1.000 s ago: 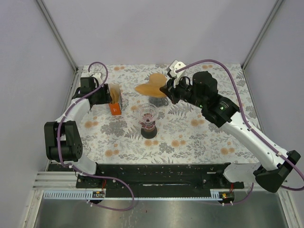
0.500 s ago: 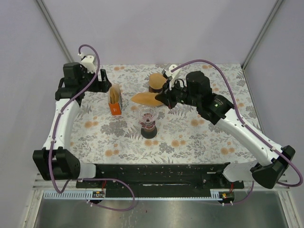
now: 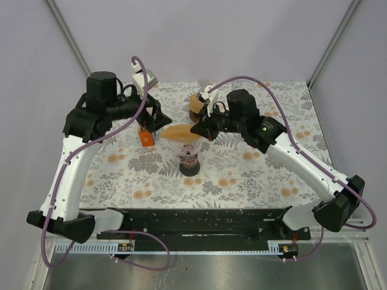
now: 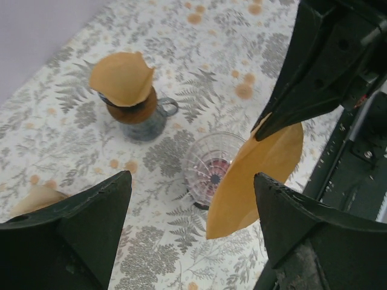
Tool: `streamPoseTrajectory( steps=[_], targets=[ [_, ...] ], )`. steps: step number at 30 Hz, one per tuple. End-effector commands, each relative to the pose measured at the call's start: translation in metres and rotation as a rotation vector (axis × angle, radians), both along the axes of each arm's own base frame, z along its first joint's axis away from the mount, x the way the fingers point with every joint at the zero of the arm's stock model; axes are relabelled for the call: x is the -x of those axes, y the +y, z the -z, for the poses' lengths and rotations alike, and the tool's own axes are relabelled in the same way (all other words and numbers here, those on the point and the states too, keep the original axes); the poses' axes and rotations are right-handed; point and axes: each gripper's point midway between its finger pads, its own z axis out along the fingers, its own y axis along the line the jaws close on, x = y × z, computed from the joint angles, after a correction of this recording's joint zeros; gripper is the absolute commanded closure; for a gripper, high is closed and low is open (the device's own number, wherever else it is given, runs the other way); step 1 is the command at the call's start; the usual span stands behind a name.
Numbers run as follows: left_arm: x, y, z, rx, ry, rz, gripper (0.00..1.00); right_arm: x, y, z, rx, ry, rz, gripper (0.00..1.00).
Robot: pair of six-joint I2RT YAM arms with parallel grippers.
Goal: Place the coffee filter in the dripper
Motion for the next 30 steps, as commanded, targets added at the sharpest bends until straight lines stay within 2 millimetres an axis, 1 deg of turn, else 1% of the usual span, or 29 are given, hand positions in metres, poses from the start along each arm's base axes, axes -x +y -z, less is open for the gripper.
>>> streamPoseTrajectory(
  steps=[1,4,6,9,10,12,14,16,20,21,23,24,25,26,28,30],
  targets=[
    [0.001,-0.017,0.024,-0.082,0.041,0.065,0.18,0.008,0.006,-0.031,-0.065,-0.063,-0.086,1.0],
    [0.002,-0.03,0.036,-0.11,0.055,0.112,0.22,0.009,0.007,-0.028,-0.06,-0.064,-0.095,1.0],
    [-0.002,-0.034,0.043,-0.137,0.057,0.105,0.27,0.01,0.007,-0.029,-0.062,-0.07,-0.107,1.0],
    [-0.004,-0.04,0.05,-0.142,0.076,0.125,0.41,0.011,0.008,-0.028,-0.061,-0.069,-0.125,1.0],
    [-0.002,-0.043,0.053,-0.142,0.083,0.139,0.46,0.009,0.008,-0.028,-0.059,-0.069,-0.12,1.0],
    [0.005,-0.046,0.057,-0.143,0.092,0.175,0.52,0.003,0.005,-0.028,-0.051,-0.065,-0.094,1.0],
    [0.009,-0.047,0.06,-0.144,0.105,0.192,0.6,-0.001,0.002,-0.026,-0.047,-0.06,-0.083,1.0],
    [0.011,-0.046,0.065,-0.147,0.122,0.196,0.74,-0.002,0.002,-0.026,-0.048,-0.059,-0.084,1.0],
    [0.02,-0.048,0.069,-0.128,0.157,0.216,0.95,-0.007,0.002,-0.025,-0.043,-0.061,-0.067,1.0],
    [0.018,-0.048,0.071,-0.125,0.164,0.198,0.99,-0.01,0.002,-0.024,-0.039,-0.06,-0.051,0.98],
    [0.007,-0.045,0.073,-0.119,0.178,0.118,1.0,-0.02,-0.002,-0.023,-0.025,-0.072,0.004,0.76],
    [0.003,-0.042,0.075,-0.121,0.184,0.07,1.0,-0.022,-0.005,-0.027,-0.023,-0.084,0.022,0.64],
    [-0.002,-0.04,0.075,-0.123,0.184,0.033,1.0,-0.024,-0.008,-0.032,-0.025,-0.102,0.043,0.57],
    [-0.005,-0.038,0.075,-0.124,0.189,0.0,1.0,-0.026,-0.011,-0.035,-0.024,-0.116,0.058,0.52],
    [-0.007,-0.038,0.073,-0.116,0.2,-0.037,1.0,-0.028,-0.017,-0.048,-0.035,-0.152,0.096,0.39],
    [-0.006,-0.039,0.075,-0.114,0.218,-0.058,1.0,-0.032,-0.026,-0.06,-0.044,-0.187,0.148,0.35]
  ],
)
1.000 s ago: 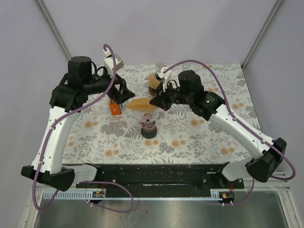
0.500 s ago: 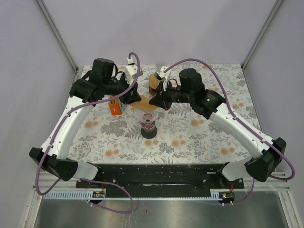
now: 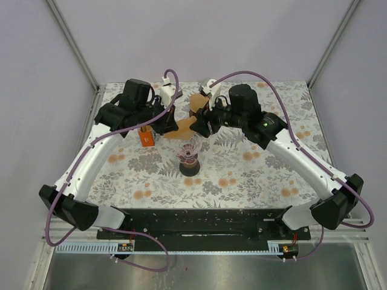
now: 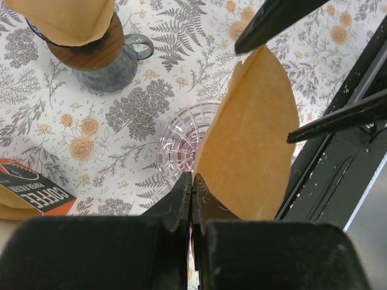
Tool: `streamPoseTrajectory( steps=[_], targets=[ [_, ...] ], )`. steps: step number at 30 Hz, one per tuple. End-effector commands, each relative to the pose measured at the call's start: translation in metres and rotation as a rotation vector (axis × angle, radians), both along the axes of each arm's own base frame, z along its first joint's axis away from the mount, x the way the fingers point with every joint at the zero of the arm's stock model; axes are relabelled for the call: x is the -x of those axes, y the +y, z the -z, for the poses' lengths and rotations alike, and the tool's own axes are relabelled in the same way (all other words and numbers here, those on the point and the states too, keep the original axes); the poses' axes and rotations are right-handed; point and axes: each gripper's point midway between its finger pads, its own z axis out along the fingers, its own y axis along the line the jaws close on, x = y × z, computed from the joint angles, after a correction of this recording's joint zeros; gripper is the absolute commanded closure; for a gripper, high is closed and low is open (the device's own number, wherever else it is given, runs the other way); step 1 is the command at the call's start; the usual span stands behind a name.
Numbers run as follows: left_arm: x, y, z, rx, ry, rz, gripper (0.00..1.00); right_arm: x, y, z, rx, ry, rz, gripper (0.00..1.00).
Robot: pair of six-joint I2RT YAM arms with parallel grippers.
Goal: Place the coffee filter in the dripper
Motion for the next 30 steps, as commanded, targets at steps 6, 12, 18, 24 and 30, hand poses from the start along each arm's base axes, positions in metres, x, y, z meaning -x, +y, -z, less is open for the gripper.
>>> streamPoseTrajectory(
  steps=[6,12,18,24,30],
  targets=[
    [-0.009,-0.001,-0.008,0.022,-0.014,-0.139,1.0,0.003,-0.015,-0.077,-0.168,-0.164,0.066,0.43],
    [-0.005,-0.003,0.003,0.006,0.007,-0.122,1.0,0.007,0.007,-0.053,-0.158,-0.049,-0.023,0.81],
    [-0.004,-0.002,0.013,-0.017,0.014,-0.113,1.0,0.0,0.018,-0.029,-0.112,0.01,-0.047,0.99],
    [-0.007,-0.003,0.021,-0.023,0.021,-0.114,1.0,-0.005,0.023,-0.002,-0.057,0.054,-0.062,1.0],
    [-0.008,-0.004,0.023,-0.022,0.024,-0.116,1.0,0.0,0.024,0.027,0.018,0.119,-0.091,1.0]
  ],
)
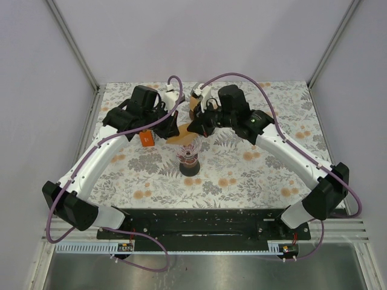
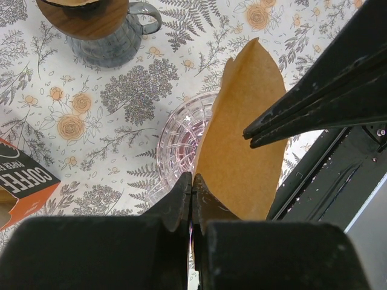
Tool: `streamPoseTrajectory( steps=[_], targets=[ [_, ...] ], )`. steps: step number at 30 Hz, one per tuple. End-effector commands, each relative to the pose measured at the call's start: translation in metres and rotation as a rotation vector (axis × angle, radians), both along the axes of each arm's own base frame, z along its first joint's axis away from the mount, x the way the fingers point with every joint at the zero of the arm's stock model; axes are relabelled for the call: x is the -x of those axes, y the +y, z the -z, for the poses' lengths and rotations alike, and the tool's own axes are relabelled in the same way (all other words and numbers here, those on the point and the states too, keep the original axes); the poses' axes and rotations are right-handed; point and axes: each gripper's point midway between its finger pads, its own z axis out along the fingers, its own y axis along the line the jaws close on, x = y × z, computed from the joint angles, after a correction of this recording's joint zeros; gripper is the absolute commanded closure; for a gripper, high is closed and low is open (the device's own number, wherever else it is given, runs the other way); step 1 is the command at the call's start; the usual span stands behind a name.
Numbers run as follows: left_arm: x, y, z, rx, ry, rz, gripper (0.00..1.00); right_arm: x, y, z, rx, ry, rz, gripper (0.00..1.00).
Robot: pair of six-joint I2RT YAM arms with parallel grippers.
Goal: Place the coffee filter in the dripper
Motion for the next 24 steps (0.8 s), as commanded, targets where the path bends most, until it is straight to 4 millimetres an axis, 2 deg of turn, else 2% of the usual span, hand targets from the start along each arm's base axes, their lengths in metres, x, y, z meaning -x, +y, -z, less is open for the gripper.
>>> streamPoseTrajectory(
  steps=[1,12,24],
  targets=[
    [-0.007,-0.003,-0.01,0.022,-0.055,-0.005,1.0,0.006,0.003,0.003,0.028,0.016,-0.05,1.0],
    [-0.009,-0.005,-0.008,0.026,-0.053,-0.004,0.99,0.017,0.006,0.028,0.131,0.012,-0.087,1.0],
    [-0.006,-0.003,-0.023,0.037,-0.072,0.007,0.52,0.013,0.004,0.04,0.197,0.022,-0.069,1.0]
  ],
)
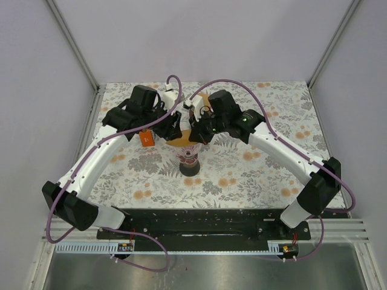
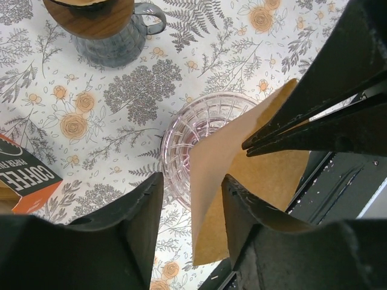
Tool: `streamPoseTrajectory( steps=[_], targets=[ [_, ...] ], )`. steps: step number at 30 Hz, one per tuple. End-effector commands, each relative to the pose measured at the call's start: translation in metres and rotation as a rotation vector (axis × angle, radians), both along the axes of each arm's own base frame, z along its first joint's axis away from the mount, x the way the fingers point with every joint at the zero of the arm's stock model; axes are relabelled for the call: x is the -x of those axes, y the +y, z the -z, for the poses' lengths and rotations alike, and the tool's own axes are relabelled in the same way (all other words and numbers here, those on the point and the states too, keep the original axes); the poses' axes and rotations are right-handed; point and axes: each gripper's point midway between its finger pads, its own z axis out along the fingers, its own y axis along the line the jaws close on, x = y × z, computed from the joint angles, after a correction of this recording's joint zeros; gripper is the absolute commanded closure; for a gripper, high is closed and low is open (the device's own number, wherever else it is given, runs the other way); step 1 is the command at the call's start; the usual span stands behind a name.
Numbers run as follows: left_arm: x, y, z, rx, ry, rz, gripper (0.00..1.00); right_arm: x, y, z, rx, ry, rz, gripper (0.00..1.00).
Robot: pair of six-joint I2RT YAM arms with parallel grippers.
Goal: Place the coffee filter in the dripper
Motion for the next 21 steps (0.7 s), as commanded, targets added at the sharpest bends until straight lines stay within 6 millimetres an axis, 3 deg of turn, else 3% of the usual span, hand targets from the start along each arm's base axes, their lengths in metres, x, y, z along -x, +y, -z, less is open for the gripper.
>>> streamPoseTrajectory(
  steps=[1,7,10,15,18,21],
  targets=[
    [-0.004,-0.003,-0.026,0.041,-0.073,0.017,0.48,-0.005,0.007,-0.009,0.008,-0.04,-0.004,1.0],
    [-0.012,0.012,-0.045,0.079,-0.091,-0.028,0.25,-0.007,0.009,-0.005,0.024,-0.027,-0.009,1.0],
    [-0.012,0.019,-0.056,0.121,-0.091,-0.031,0.2,-0.008,0.011,-0.001,0.042,-0.022,-0.009,1.0],
    [-0.011,0.036,-0.063,0.15,-0.084,-0.06,0.17,-0.01,0.015,0.006,0.095,-0.026,-0.009,1.0],
    [-0.014,0.048,-0.055,0.159,-0.044,-0.117,0.18,-0.008,0.018,0.009,0.134,-0.031,-0.015,1.0],
    [-0.007,0.046,-0.042,0.18,0.01,-0.118,0.2,-0.009,0.019,0.016,0.187,-0.031,0.002,1.0]
  ],
)
